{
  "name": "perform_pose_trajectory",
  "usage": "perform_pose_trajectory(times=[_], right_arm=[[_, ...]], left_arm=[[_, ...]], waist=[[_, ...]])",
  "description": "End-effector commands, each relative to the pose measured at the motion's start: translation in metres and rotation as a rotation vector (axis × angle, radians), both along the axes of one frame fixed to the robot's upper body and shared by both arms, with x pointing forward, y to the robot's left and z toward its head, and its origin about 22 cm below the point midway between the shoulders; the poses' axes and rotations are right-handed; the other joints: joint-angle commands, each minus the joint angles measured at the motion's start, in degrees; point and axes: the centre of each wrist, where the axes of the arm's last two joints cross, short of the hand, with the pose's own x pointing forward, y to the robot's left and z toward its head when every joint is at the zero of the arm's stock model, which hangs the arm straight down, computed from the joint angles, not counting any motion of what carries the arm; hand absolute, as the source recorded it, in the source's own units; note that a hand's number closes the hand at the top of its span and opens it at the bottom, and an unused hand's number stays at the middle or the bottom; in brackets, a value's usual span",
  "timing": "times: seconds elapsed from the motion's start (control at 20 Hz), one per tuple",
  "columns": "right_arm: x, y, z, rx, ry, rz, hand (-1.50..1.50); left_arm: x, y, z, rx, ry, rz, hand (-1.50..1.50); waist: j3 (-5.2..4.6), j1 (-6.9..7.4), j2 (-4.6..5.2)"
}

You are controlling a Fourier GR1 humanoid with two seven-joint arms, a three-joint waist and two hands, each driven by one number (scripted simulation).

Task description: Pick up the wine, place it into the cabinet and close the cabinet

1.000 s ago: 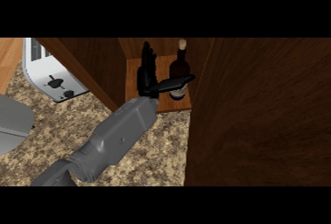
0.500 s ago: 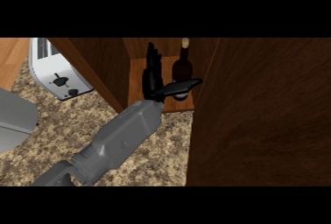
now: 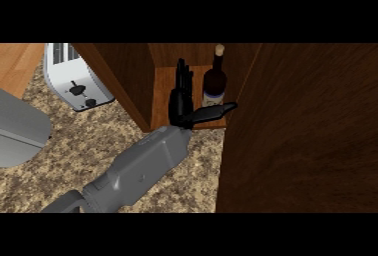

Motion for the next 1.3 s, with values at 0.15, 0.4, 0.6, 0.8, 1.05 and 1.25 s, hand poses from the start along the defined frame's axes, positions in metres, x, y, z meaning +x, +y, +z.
perform_pose_trajectory(times=[0.15,0.4,0.6,0.8,1.05,1.25], right_arm=[[0.004,0.001,-0.002,0.009,0.003,-0.030,-1.50],[-0.008,-0.004,0.011,-0.001,0.001,-0.035,-1.50],[-0.004,-0.005,0.003,0.010,0.016,-0.051,-1.50],[-0.016,-0.003,0.027,-0.008,-0.007,-0.057,-1.50],[-0.003,-0.001,0.001,-0.004,0.009,-0.064,-1.50],[0.002,0.001,-0.002,-0.014,-0.008,-0.076,-1.50]], left_arm=[[-0.022,-0.008,-0.009,0.007,-0.027,-0.043,-1.50],[-0.026,-0.013,-0.003,0.022,-0.036,-0.024,-1.50],[-0.050,-0.011,-0.019,0.001,-0.069,-0.044,-1.50],[-0.062,0.001,-0.029,0.027,-0.084,-0.071,-1.50],[-0.075,0.034,-0.028,0.021,-0.106,-0.151,-1.50],[-0.091,0.029,-0.009,0.016,-0.127,-0.192,-1.50]], waist=[[0.01,1.88,-0.41],[0.01,2.19,-0.55],[0.02,2.65,-0.63],[0.00,3.42,-0.86],[0.03,3.54,-0.78],[0.03,3.50,-0.77]])
